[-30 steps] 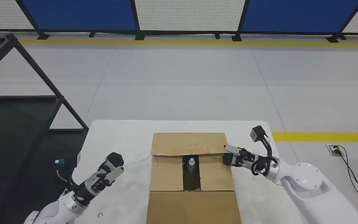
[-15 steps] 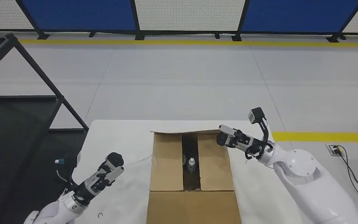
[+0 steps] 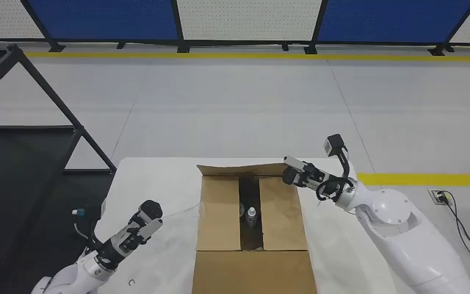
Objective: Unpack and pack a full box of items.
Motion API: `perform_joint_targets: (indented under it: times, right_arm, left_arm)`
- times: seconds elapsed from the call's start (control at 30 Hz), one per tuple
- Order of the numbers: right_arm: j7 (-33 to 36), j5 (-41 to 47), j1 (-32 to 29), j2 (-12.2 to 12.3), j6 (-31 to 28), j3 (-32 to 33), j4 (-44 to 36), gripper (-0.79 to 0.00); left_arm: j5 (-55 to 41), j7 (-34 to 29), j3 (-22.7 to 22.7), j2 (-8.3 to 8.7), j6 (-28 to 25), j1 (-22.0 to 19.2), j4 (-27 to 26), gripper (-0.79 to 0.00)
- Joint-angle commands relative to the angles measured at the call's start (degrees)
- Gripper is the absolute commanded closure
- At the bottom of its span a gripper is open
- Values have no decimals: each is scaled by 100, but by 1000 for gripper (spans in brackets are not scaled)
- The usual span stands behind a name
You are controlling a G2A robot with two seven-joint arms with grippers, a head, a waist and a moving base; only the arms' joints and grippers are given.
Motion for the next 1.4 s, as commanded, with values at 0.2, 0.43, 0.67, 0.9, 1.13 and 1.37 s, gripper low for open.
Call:
perform_joint_targets:
  times: [0.2,0.43,0.67,0.9,1.13,1.37]
  right_arm:
    - [-307,666,568,-362,200,-433,555,-785]
    - [-703,773,1202,-755,194,-898,1566,-785]
    - [-1011,976,1675,-1139,339,-1206,2730,-785]
    - [-1242,697,1931,-1491,165,-1533,3562,-785]
    - [-863,367,2204,-1777,404,-1798,4136,-785]
    - [-384,57,2406,-1948,536,-1902,4540,-785]
  left_arm:
    - [-103,-63,8,9,40,119,-274,-785]
    - [-185,-9,-91,20,-48,314,-318,-785]
    - [-165,89,-157,23,-85,448,-339,-785]
    - [-145,116,-159,21,-56,465,-343,-785]
    - [-145,116,-159,21,-56,465,-343,-785]
    - [-145,116,-159,21,-56,465,-343,-785]
